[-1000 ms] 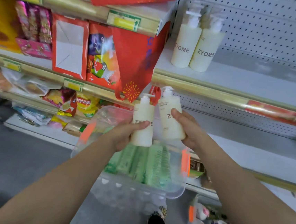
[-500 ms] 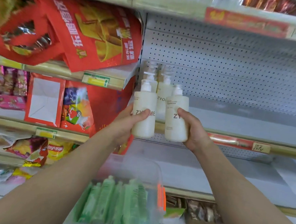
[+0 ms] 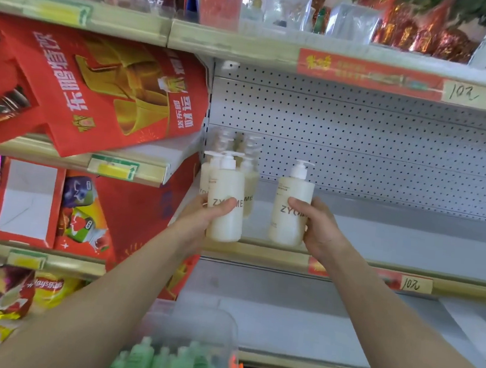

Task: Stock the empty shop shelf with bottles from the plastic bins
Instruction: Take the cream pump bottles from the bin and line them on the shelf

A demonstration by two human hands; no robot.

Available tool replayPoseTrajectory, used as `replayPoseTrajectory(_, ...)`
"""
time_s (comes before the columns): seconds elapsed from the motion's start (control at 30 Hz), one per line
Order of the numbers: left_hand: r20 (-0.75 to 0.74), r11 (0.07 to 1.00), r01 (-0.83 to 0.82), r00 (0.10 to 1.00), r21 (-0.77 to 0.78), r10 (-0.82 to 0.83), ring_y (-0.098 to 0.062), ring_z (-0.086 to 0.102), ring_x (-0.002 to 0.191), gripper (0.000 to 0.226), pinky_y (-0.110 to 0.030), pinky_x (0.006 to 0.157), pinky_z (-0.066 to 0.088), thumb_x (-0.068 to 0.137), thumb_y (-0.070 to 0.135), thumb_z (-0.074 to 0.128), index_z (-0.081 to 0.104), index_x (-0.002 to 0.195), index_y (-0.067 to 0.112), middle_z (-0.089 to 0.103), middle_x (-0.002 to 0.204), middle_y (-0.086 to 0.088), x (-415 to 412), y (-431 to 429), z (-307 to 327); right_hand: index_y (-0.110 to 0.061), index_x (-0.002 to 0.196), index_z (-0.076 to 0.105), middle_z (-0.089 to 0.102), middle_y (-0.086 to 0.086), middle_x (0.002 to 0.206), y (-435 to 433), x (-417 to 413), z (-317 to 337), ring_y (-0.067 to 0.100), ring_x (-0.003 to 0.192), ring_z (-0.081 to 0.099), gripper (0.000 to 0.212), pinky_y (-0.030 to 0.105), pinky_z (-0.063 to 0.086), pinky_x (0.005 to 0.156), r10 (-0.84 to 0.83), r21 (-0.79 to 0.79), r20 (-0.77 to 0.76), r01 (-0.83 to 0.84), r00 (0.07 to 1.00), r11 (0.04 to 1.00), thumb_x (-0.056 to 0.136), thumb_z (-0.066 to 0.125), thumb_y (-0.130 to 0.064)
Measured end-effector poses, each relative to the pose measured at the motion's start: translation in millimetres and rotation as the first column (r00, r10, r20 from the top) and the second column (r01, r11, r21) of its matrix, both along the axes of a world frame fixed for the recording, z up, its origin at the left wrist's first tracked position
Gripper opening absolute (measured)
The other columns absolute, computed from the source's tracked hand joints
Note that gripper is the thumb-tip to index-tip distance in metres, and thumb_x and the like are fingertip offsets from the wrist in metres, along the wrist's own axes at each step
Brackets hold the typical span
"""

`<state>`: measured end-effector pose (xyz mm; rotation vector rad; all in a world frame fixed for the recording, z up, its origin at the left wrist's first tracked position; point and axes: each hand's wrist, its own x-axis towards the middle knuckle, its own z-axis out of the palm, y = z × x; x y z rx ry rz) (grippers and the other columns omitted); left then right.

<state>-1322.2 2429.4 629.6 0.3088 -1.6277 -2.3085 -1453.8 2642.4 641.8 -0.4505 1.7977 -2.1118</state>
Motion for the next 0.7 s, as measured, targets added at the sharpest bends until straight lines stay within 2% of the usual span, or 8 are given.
replayPoseTrajectory(0.1,-0.017,1.000,-0.024,1.000,-0.015,0.024,-0.025,0.068,0.111,0.064,-0.053,0.097,0.053,0.066,0.030,0.082,0.056,0.123,0.017,0.070,0.123,-0.008,-17.3,3.2,0.8,-0.017,0.124,0.062,0.071,0.007,0.119,0.2,-19.6,1.5,0.027,0.111,0.066,0.065,0.043,0.056,0.080,0.005,0.013,0.005,-0.005,1.000,1.000,0.063,0.085,-0.027)
replayPoseTrajectory(0.23,-0.019,0.999,-0.037,0.999,-0.037,0.037,-0.023,0.067,0.113,0.074,-0.050,0.098,0.052,0.069,0.032,0.086,0.053,0.131,0.009,0.068,0.125,-0.009,-37.9,4.9,6.8,-0.014,0.128,0.060,0.067,0.009,0.125,1.9,-43.0,3.9,0.026,0.114,0.065,0.073,0.047,0.056,0.088,0.010,0.033,0.000,-0.010,1.000,0.999,0.061,0.087,-0.024)
replayPoseTrajectory(0.37,-0.043,0.999,-0.034,0.999,-0.039,0.032,-0.022,0.067,0.112,0.073,-0.046,0.091,0.056,0.069,0.035,0.084,0.054,0.131,0.013,0.068,0.125,-0.007,-57.9,9.4,16.5,-0.015,0.130,0.059,0.066,0.007,0.127,2.0,-62.2,4.1,0.025,0.116,0.063,0.075,0.046,0.056,0.091,0.011,0.020,0.012,-0.011,1.000,1.000,0.061,0.086,-0.023)
replayPoseTrajectory(0.47,-0.071,0.999,-0.013,0.997,-0.043,0.010,-0.019,0.069,0.110,0.069,-0.045,0.089,0.057,0.069,0.035,0.082,0.055,0.130,0.016,0.072,0.120,-0.002,-72.0,15.1,26.0,-0.016,0.130,0.058,0.066,0.007,0.126,1.7,-75.9,2.6,0.024,0.116,0.063,0.076,0.044,0.055,0.086,0.007,0.012,0.021,-0.007,1.000,1.000,0.060,0.087,-0.024)
replayPoseTrajectory(0.57,-0.094,1.000,0.017,0.995,-0.022,-0.019,-0.018,0.069,0.109,0.064,-0.038,0.082,0.059,0.072,0.032,0.081,0.055,0.129,0.018,0.073,0.118,-0.001,-83.4,24.2,32.8,-0.017,0.131,0.057,0.067,0.006,0.125,1.7,-91.5,0.2,0.024,0.115,0.064,0.076,0.039,0.053,0.080,0.010,0.004,0.031,-0.010,0.999,1.000,0.062,0.087,-0.023)
replayPoseTrajectory(0.63,-0.089,0.999,0.036,0.995,-0.009,-0.037,-0.017,0.070,0.108,0.065,-0.036,0.079,0.059,0.073,0.033,0.080,0.054,0.130,0.018,0.072,0.119,-0.001,-89.1,32.8,31.7,-0.017,0.132,0.056,0.067,0.006,0.125,1.9,-102.9,-2.3,0.024,0.116,0.064,0.071,0.040,0.053,0.082,0.011,0.004,0.036,-0.011,0.999,1.000,0.069,0.087,-0.019)
replayPoseTrajectory(0.7,-0.075,0.998,0.060,0.995,-0.001,-0.060,-0.018,0.069,0.109,0.065,-0.039,0.083,0.058,0.074,0.033,0.079,0.054,0.132,0.016,0.072,0.121,-0.002,-94.7,41.8,23.9,-0.018,0.131,0.055,0.068,0.004,0.123,2.5,-114.0,-5.0,0.024,0.114,0.065,0.066,0.043,0.055,0.086,0.007,-0.004,0.045,-0.006,0.999,1.000,0.072,0.086,-0.016)
